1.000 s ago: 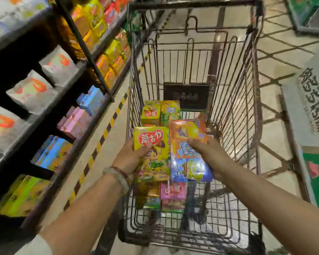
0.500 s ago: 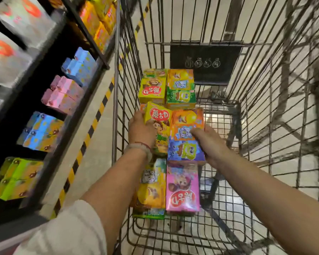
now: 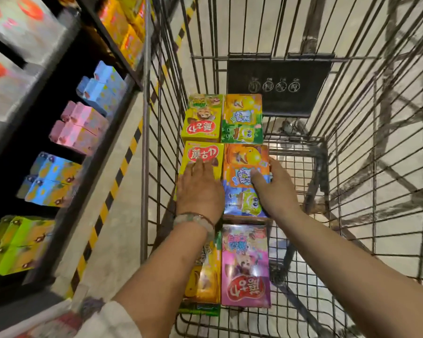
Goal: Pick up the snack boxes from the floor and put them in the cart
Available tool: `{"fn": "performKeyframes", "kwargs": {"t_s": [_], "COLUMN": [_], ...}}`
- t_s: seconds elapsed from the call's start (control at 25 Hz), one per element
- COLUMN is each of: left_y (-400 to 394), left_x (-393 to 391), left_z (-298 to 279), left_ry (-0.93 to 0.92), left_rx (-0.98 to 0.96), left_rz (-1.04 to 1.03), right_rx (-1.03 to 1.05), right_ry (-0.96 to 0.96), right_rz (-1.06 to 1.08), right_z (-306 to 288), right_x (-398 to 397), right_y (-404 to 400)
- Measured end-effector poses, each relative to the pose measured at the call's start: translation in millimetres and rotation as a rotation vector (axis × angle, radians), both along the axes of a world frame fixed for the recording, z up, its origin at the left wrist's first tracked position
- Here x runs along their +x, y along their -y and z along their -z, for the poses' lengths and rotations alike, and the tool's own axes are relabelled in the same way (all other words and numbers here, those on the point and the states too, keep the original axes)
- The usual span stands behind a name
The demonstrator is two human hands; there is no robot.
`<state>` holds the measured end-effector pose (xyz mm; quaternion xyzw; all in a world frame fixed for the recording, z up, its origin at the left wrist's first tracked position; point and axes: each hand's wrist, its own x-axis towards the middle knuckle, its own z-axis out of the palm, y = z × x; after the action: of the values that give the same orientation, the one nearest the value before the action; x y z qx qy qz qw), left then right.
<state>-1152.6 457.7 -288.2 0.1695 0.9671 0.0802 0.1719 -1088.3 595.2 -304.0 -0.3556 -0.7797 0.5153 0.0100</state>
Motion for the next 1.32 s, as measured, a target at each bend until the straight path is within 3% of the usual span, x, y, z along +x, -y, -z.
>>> {"fn": "performKeyframes", "kwargs": {"t_s": [0.4,0.52,0.76,0.88,1.08,1.2,1.32], "left_y": [2,10,57,98,181,235,286], "left_x": [-3,-8,0,16,69,123,192], "left_z": [-37,-77,-204,-292,-411,-465,-499], "left_ry": [0.055,0.158,0.224,0.112,-0.134,-0.274,-0.362], "left_rx": [0.294,0.422,0.605,0.702,0.662,0.606,0.631], "left_rz": [-0.103,-0.024,0.305,0.348,0.304,0.239,0.086], "right_rx": [0.017,0.109,0.175,0.264,0.494,0.6,0.565], "right_ry": [0.049,0.007,-0.247,-0.358,-0.402,-0.472,-0.549], "right_rz": [-0.073,-0.089,-0.396,-0.526,-0.834,-0.972,-1.092], "right_z": [-30,-75,-229,-311,-406,-456,-497], "right_x": [4,5,24,42,80,103,124], "right_y": [-10,-10,27,51,84,102,129]}}
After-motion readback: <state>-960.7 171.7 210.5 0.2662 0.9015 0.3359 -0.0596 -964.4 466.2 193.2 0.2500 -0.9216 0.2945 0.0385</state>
